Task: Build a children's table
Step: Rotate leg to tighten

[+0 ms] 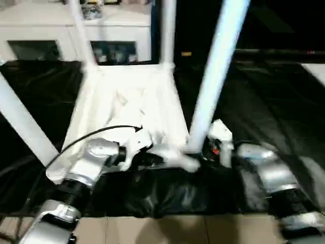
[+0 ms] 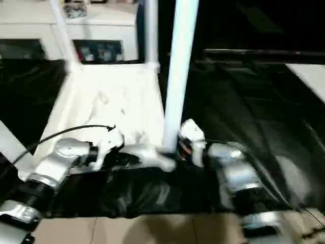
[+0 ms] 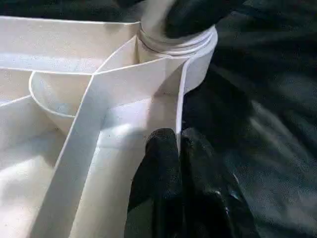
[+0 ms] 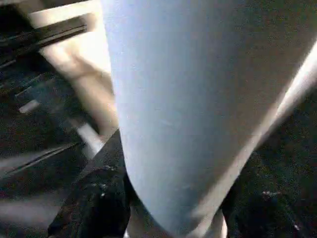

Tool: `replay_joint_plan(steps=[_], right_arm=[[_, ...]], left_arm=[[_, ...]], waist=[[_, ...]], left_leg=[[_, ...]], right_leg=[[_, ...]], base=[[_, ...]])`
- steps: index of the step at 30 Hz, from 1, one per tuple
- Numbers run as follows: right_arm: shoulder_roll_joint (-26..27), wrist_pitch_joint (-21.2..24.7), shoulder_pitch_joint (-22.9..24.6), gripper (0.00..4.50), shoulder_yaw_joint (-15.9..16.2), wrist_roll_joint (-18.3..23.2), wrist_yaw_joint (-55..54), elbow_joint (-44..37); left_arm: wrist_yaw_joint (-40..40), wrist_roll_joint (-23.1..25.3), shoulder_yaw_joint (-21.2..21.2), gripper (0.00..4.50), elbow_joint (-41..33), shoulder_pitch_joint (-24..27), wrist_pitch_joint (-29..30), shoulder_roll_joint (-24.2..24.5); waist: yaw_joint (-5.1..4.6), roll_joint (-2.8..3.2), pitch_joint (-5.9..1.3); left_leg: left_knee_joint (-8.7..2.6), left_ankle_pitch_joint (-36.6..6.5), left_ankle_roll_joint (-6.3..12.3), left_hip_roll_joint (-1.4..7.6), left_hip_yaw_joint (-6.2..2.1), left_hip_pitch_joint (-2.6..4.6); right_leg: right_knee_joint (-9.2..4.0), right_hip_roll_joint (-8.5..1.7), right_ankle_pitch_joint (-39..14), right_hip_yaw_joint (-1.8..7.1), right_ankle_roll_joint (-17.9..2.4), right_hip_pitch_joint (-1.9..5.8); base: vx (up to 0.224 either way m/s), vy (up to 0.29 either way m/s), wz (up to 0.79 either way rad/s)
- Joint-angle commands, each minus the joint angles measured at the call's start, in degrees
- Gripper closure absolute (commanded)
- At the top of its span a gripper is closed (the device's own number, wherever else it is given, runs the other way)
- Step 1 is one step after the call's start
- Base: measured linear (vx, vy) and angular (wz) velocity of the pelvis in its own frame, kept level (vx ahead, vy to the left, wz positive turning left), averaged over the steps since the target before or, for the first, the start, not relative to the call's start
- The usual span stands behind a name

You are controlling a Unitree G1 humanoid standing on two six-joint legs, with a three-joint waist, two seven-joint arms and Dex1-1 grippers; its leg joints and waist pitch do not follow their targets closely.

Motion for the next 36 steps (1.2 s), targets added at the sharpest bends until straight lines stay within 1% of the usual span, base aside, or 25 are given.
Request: replay_joint_plan(steps=[1, 2, 4, 5, 6, 7, 8, 9, 10, 11, 12, 13, 14, 15, 16, 17, 18, 19, 20, 22, 25, 28, 30, 32, 36], right_arm=[[6.03, 2.58, 1.11, 2.53, 5.36, -0.3, -1.88, 2.16], [9.43, 3.16, -0.36, 2.53, 4.83, -1.48, -8.06, 3.65], [11.28, 3.75, -1.3, 2.53, 4.49, -1.98, -11.38, 4.58], [12.81, 4.48, -2.2, 2.53, 4.18, -2.01, -13.22, 5.38], [14.42, 4.25, -3.08, 2.53, 4.41, -2.38, -14.17, 5.93], [15.04, 3.56, -3.36, 2.53, 4.8, -2.81, -14.29, 6.02], [15.49, 2.42, -3.47, 2.53, 5.45, -3.33, -13.95, 5.95], [15.55, 1.98, -3.43, 2.53, 5.48, -3.39, -13.82, 5.97], [15.57, 1.55, -3.34, 2.19, 5.16, -3.11, -13.64, 5.93], [15.58, 1.32, -3.29, 2.19, 4.89, -2.88, -13.58, 5.9], [15.08, 1.8, -3.18, 1.98, 3.55, -1.45, -12.72, 5.62], [15.08, 1.8, -3.18, 1.84, 3.55, -1.45, -12.72, 5.62], [13.67, 2.23, -2.85, 1.81, 3.01, -0.95, -11.19, 5.1], [13.09, 2.18, -2.73, 1.75, 2.96, -0.98, -10.6, 4.94], [12.77, 2.11, -2.69, 1.62, 2.88, -1.1, -10.37, 4.9], [10.55, 2.08, -2.16, 1.49, 3.04, -1.29, -8.44, 3.75], [10.55, 2.08, -2.16, 1.4, 3.04, -1.29, -8.44, 3.75], [9.3, 2.1, -1.86, 1.31, 3.37, -1.41, -6.98, 3.03], [6.64, 1.93, -1.26, 1.31, 3.9, -1.57, -3.49, 1.72], [3.32, 1.94, -0.66, 1.31, 4.36, -1.13, 1.42, 0.25], [0.54, 1.63, -0.45, 1.31, 4.89, -0.86, 5.16, -0.54], [-3.54, 1.47, -0.27, 1.31, 6.23, -0.29, 11.95, -1.81], [-4.82, 0.95, -0.33, 1.31, 6.82, -0.39, 14.95, -1.93], [-6.14, 0.12, -0.56, 1.31, 7.76, -0.86, 17.9, -1.87], [-7.22, -1.2, -1.62, 1.31, 8.79, -1.24, 20.48, -0.54]], left_arm=[[6.75, -0.48, -0.35, 4.5, -2.76, -1.59, 0.85, -5.2], [8.69, 0.1, -0.63, 4.5, -3.32, -1.52, 1.57, -6.86], [9.45, 0.26, -0.76, 4.5, -3.6, -1.51, 1.98, -7.65], [9.6, 0.22, -0.97, 4.5, -3.95, -1.49, 2.35, -8.08], [9.9, 0.31, -1.15, 4.5, -4.31, -1.55, 2.66, -8.37], [10.21, 0.47, -1.19, 4.5, -4.41, -1.62, 2.73, -8.46], [10.14, 0.58, -1.19, 4.5, -4.44, -1.76, 2.56, -8.38], [10.09, 0.61, -1.08, 4.5, -4.47, -1.84, 2.64, -8.31], [9.97, 0.63, -0.9, 4.5, -4.38, -2.0, 2.4, -8.09], [9.94, 0.66, -0.79, 4.5, -4.32, -2.09, 2.23, -7.96], [8.99, 0.43, -0.58, 4.5, -4.2, -2.13, 1.57, -7.09], [8.99, 0.43, -0.58, 4.5, -4.2, -2.13, 1.57, -7.09], [7.56, 0.23, -0.58, 4.5, -4.03, -2.01, 0.25, -6.08], [7.11, 0.17, -0.54, 4.5, -3.95, -1.98, 0.2, -5.77], [6.86, 0.22, -0.46, 4.5, -3.95, -1.93, 0.3, -5.6], [4.57, -0.17, -0.59, 4.5, -4.16, -1.58, -0.8, -4.51], [4.57, -0.17, -0.59, 4.5, -4.16, -1.58, -0.8, -4.51], [3.8, -0.41, -0.62, 4.5, -4.35, -1.44, -0.44, -3.98], [1.97, -0.85, -0.76, 4.5, -4.63, -1.25, -0.18, -2.86], [-0.32, -1.28, -0.78, 4.5, -4.53, -1.25, -0.93, -1.66], [-1.96, -1.46, -0.48, 4.5, -4.18, -1.33, -1.23, -0.88], [-5.56, -1.91, -0.67, 4.5, -3.55, -1.39, -2.46, 0.72], [-7.46, -2.4, -0.64, 4.5, -3.33, -1.36, -3.48, 1.43], [-9.56, -3.22, -0.72, 4.5, -3.28, -1.32, -4.27, 2.27], [-12.32, -4.19, -0.77, 4.5, -2.87, -1.66, -4.98, 3.35]], waist=[[-1.05, 0.3, -2.57], [-1.52, 0.22, -2.51], [-2.72, 0.93, -2.4], [-4.16, 1.8, -2.03], [-4.39, 2.23, -1.8], [-4.49, 2.73, -1.52], [-1.81, 3.2, -1.27], [-0.74, 2.87, -1.14], [-1.38, -0.21, -1.06], [-1.48, -1.85, -0.65], [-3.06, -2.24, -0.43], [-2.75, 0.01, -1.06], [-2.73, 1.34, -1.58], [-3.36, 2.06, -2.05], [-3.36, 2.99, -2.36], [-3.75, 2.67, -2.31], [-3.72, 2.16, -2.01], [-3.89, 1.77, -1.82], [-4.04, 1.81, -1.78], [-3.94, 1.92, -2.1], [-3.32, 1.61, -2.53], [-2.75, 1.25, -2.81], [-2.22, 0.86, -3.28], [-1.61, 0.85, -3.89], [-0.52, 0.63, -4.46]], left_leg=[[-4.41, -29.78, -1.7, 0.4, -1.37, 1.14], [-4.47, -30.92, -1.72, 0.38, -1.57, 1.02], [-4.49, -34.6, -1.96, 0.29, -2.13, 1.55], [-5.48, -39.77, -2.1, 0.86, -3.04, 1.31], [-6.1, -42.59, -2.17, 1.33, -3.25, 1.45], [-8.54, -48.29, -2.92, 2.78, -3.9, 0.1], [-12.65, -52.59, -3.34, 4.53, -2.53, -2.44], [-13.49, -52.68, -2.9, 4.62, -1.11, -1.99], [-9.17, -46.4, -2.19, 1.73, 0.25, 1.93], [0.72, -36.58, -2.66, -2.37, 1.2, 8.18], [7.65, -20.99, -0.33, -3.69, -0.74, 7.41], [2.88, -17.87, 1.01, -1.55, -2.37, 1.73], [-2.06, -22.41, 0.43, 0.52, -3.91, -0.52], [-3.04, -25.77, 0.08, 1.07, -4.64, -0.19], [-3.66, -28.87, 0.18, 1.43, -4.54, 1.54], [-3.67, -28.75, 0.39, 1.26, -4.22, 1.76], [-3.7, -28.6, 1.19, 0.84, -3.52, 1.85], [-3.58, -28.68, 1.54, 0.57, -3.19, 1.8], [-3.04, -28.01, 1.93, 0.08, -2.74, 2.21], [-3.39, -24.66, 2.81, 0.68, -2.84, 1.38], [-3.35, -18.81, 3.87, 0.97, -2.19, 1.22], [-3.21, -16.26, 4.85, 0.98, -1.72, 1.22], [-2.6, -11.2, 6.14, 0.88, -1.1, 1.19], [-1.89, -2.93, 9.21, 0.9, -1.0, 0.29], [-0.73, 4.73, 14.24, 0.52, -0.6, 0.24]], right_leg=[[-6.38, -1.41, -38.87, -0.18, -3.74, 1.17], [-6.61, -1.31, -39.23, -0.47, -3.22, 1.26], [-7.42, -1.21, -39.75, -1.63, -2.7, 1.05], [-7.7, -0.98, -37.46, -3.81, -1.97, 2.51], [-7.54, -0.8, -35.11, -4.34, -2.27, 2.93], [-3.51, -0.44, -26.03, -4.01, -4.15, 5.19], [4.42, 0.33, -15.35, -2.53, -5.57, 7.6], [5.49, 0.68, -12.52, -1.6, -5.46, 6.73], [-0.41, 1.15, -30.96, 0.03, -3.12, 2.44], [-10.54, 0.71, -52.87, -2.12, 1.12, -5.12], [-13.05, -6.0, -69.01, -1.66, 2.66, -4.6], [-9.87, -8.09, -61.74, -1.47, 3.16, 2.98], [-6.29, -4.88, -44.13, -3.29, 1.79, 4.96], [-5.27, -3.81, -36.06, -3.62, 0.23, 4.81], [-5.12, -3.27, -24.31, -3.24, -4.61, 3.74], [-5.19, -3.21, -20.67, -2.9, -7.01, 3.43], [-5.41, -3.04, -20.28, -2.68, -9.28, 3.16], [-5.64, -2.97, -23.15, -2.67, -8.96, 2.97], [-6.47, -3.16, -31.88, -2.75, -6.71, 2.61], [-5.92, -3.35, -28.69, -2.13, -7.54, 3.1], [-4.73, -3.17, -19.93, -1.17, -11.56, 3.0], [-4.33, -2.88, -19.37, -0.7, -13.02, 2.97], [-3.15, -2.7, -13.77, 0.37, -15.7, 2.61], [-1.04, -2.42, -2.92, 0.71, -18.88, 3.1], [0.37, -2.24, 7.11, 1.08, -20.99, 2.82]], base=[[-0.061, 0.031, -0.12], [-0.056, 0.034, -0.12], [-0.056, 0.034, -0.12], [-0.056, 0.041, -0.12], [-0.056, 0.041, -0.12], [-0.086, 0.038, -0.06], [-0.09, -0.009, 0.1], [-0.09, -0.009, 0.1], [-0.004, -0.101, 0.19], [0.019, -0.089, -0.05], [0.019, -0.089, -0.05], [0.078, 0.038, -0.41], [0.1, 0.075, -0.4], [0.1, 0.075, -0.4], [0.0, 0.0, 0.0], [0.014, -0.012, 0.24], [0.014, -0.012, 0.24], [0.0, 0.0, 0.0], [0.0, 0.0, 0.0], [0.0, 0.0, 0.0], [0.018, -0.008, 0.05], [0.063, -0.028, 0.14], [0.085, -0.036, 0.18], [0.084, -0.024, 0.05], [0.035, -0.007, 0.0]])
